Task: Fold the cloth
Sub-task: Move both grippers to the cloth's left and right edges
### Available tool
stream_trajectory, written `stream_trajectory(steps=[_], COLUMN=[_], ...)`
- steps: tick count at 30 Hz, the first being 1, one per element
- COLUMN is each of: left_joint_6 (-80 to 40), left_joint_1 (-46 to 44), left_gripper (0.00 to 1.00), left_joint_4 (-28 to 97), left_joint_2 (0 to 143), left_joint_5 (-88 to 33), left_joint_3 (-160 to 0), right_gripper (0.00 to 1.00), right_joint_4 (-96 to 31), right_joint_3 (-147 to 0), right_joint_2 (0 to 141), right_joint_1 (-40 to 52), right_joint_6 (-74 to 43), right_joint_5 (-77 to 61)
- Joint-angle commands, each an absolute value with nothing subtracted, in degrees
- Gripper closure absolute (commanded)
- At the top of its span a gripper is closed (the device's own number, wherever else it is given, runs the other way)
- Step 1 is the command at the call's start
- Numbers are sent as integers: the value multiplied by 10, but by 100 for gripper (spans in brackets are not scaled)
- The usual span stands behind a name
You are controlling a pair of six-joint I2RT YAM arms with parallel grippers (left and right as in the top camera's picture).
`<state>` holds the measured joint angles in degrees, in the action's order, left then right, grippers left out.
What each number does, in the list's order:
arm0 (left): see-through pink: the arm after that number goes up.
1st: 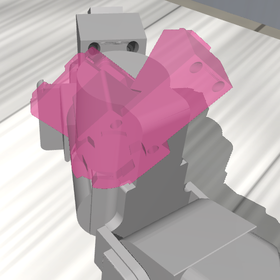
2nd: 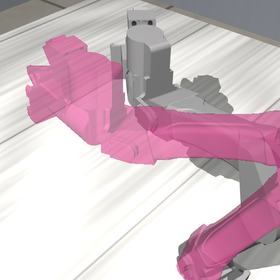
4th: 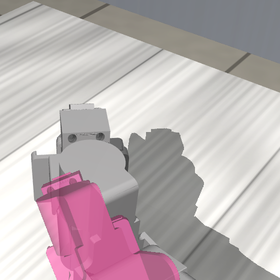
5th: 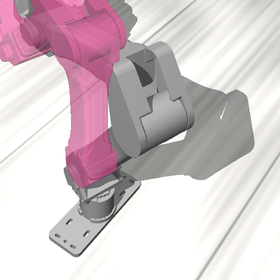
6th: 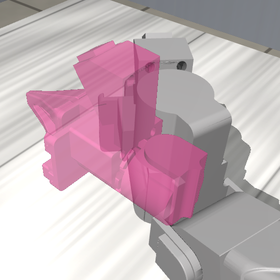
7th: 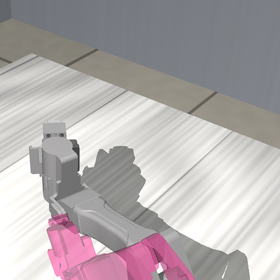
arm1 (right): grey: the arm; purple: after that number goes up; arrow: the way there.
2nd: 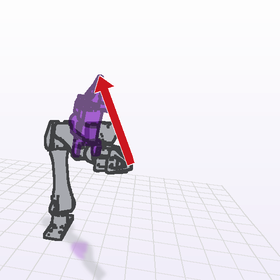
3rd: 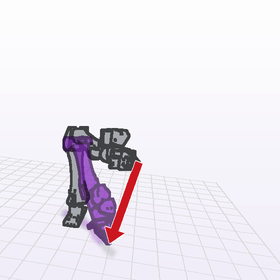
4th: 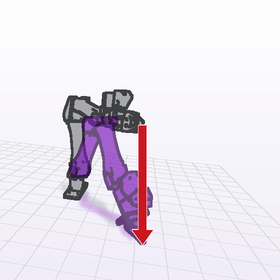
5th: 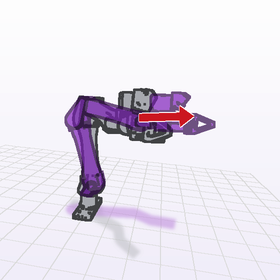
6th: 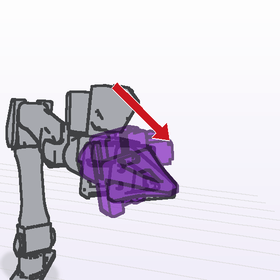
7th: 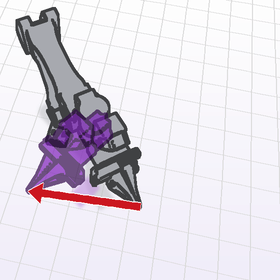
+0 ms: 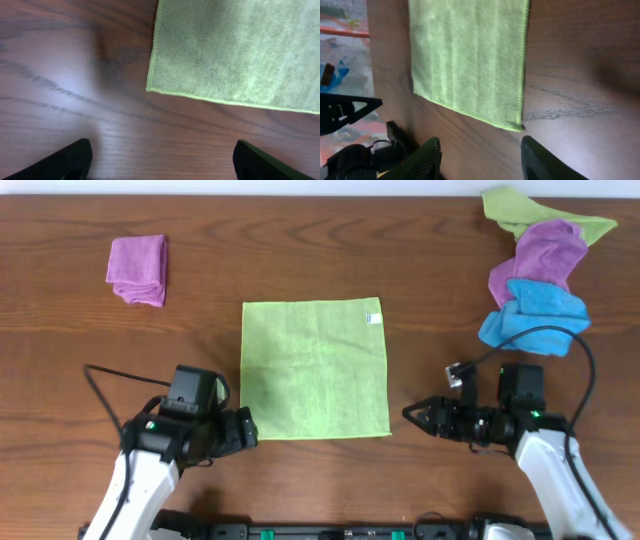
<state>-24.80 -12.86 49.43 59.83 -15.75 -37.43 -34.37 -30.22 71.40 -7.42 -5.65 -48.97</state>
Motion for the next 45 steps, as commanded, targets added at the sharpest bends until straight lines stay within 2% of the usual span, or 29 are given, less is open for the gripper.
stream_trajectory(steps=[1, 11, 24, 29, 34, 42, 45], left_joint_6=[-229, -212, -220, -215, -182, -173, -184], left_joint_1=[-117, -101, -100, -71, -29, -29, -29], left_gripper=[9, 11, 12, 13, 14, 16, 18], left_joint_4=[471, 427, 321, 269, 268, 269, 238], left_joint_2=[628, 715, 802, 821, 821, 821, 821], left_joint_5=[-207, -201, -190, -240, -284, -308, -354], left_joint_3=[-354, -347, -319, -287, -272, -246, -225], right_gripper=[49, 55, 55, 56, 55, 59, 61], right_joint_4=[-333, -278, -267, -262, -261, -243, -225], right_joint_3=[-303, -303, -303, -303, -302, -302, -302], right_joint_2=[754, 865, 878, 879, 888, 949, 976], right_joint_1=[-71, -71, -46, -29, -29, -20, -10], right_joint_6=[-21, -1, -4, -13, -17, -37, -53], right_joint_5=[-491, -481, -481, -480, -480, -485, -485])
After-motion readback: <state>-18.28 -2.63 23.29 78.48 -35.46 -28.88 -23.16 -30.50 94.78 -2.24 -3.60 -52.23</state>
